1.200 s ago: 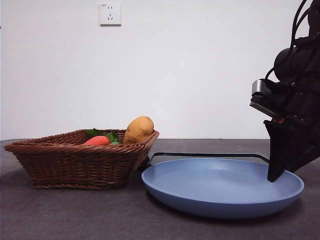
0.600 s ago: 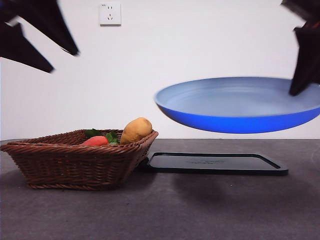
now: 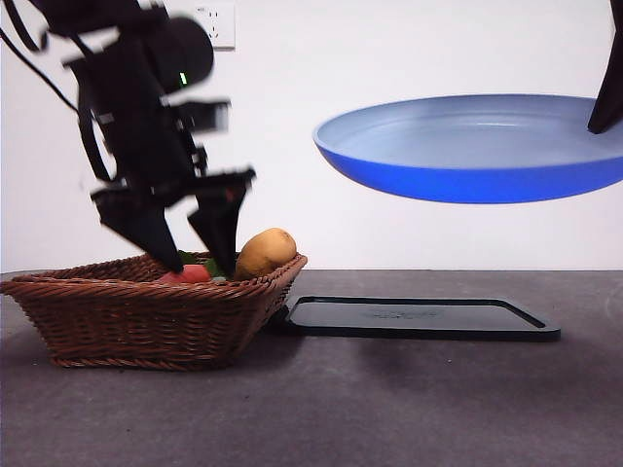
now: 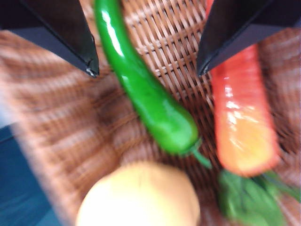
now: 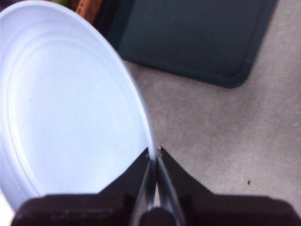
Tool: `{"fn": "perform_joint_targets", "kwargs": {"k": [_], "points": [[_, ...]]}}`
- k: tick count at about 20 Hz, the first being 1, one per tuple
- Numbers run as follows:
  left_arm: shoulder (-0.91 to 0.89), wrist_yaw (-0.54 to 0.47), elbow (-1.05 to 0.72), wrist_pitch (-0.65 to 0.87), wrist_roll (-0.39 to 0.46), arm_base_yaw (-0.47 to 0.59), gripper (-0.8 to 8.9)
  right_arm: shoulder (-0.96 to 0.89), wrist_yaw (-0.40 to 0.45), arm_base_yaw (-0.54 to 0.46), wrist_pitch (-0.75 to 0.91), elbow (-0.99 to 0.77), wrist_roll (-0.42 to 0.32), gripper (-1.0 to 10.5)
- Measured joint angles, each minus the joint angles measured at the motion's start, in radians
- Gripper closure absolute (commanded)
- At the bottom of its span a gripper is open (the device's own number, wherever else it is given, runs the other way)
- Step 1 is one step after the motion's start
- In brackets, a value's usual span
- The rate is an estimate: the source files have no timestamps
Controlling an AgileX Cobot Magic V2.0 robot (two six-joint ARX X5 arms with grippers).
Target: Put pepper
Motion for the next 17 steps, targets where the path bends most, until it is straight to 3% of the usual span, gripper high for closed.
{"fn": "perform_joint_targets", "kwargs": {"k": [4, 12, 17], "points": [[0.056, -0.034, 0.0, 0.053, 0.0, 0.0, 4.56, -0.003, -0.001, 0.0, 0.0, 0.0, 0.003, 9.4], [0.058, -0.021, 0.001, 0.066, 0.0, 0.0, 6.72, -0.003, -0.001, 0.0, 0.016, 0.0, 0.003, 9.4], [0.056, -0.021, 0.002, 0.042, -0.005, 0.0, 6.77, -0.003, -0.001, 0.0, 0.016, 0.0, 0.003, 9.4]]}}
